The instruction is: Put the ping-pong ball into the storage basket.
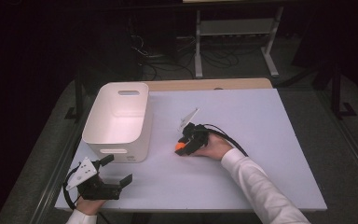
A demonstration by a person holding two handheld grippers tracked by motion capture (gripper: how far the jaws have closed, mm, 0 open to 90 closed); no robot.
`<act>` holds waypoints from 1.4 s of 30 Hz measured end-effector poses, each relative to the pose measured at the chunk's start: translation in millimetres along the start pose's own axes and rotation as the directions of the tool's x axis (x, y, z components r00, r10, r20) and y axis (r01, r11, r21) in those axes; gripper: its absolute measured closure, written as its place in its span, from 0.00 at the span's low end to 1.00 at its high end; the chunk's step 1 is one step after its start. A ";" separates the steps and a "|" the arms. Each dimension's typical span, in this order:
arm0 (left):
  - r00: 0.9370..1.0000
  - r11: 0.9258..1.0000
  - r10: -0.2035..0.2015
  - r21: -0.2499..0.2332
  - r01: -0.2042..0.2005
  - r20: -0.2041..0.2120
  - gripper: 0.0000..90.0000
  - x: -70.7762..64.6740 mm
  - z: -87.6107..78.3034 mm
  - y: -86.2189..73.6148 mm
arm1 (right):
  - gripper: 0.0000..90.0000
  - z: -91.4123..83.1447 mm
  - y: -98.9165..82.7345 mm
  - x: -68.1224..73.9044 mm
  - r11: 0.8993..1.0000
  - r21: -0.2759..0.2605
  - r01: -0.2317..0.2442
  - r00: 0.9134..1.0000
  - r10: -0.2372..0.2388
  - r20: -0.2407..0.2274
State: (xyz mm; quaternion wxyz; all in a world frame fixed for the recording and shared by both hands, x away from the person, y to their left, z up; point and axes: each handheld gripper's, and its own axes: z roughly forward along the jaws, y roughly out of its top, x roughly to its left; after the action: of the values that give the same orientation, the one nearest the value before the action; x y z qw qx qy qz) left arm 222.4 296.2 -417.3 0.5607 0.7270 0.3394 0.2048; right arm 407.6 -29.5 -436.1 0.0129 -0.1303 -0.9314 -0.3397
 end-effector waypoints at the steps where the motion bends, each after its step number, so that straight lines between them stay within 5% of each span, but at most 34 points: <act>1: 1.000 1.000 -0.001 -0.001 0.001 0.000 0.00 -0.1 0.0 0.0 | 0.53 0.0 -0.1 -0.2 1.000 -0.001 0.000 1.000 0.000 -0.003; 18: 1.000 1.000 0.000 -0.001 0.000 0.001 0.00 -0.2 0.1 0.1 | 0.55 -4.8 1.3 1.6 1.000 -0.001 0.000 1.000 0.000 -0.008; 42: 1.000 1.000 0.004 0.004 -0.004 -0.001 0.00 0.0 0.5 0.2 | 0.55 -43.9 20.2 2.7 0.999 -0.049 -0.012 1.000 0.010 -0.025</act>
State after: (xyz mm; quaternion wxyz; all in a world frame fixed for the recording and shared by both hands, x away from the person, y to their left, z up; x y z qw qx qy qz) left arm 222.8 295.8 -417.3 0.5586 0.7288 0.3386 0.2054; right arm 407.2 -42.0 -389.3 0.0233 -0.1315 -0.9218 -0.3639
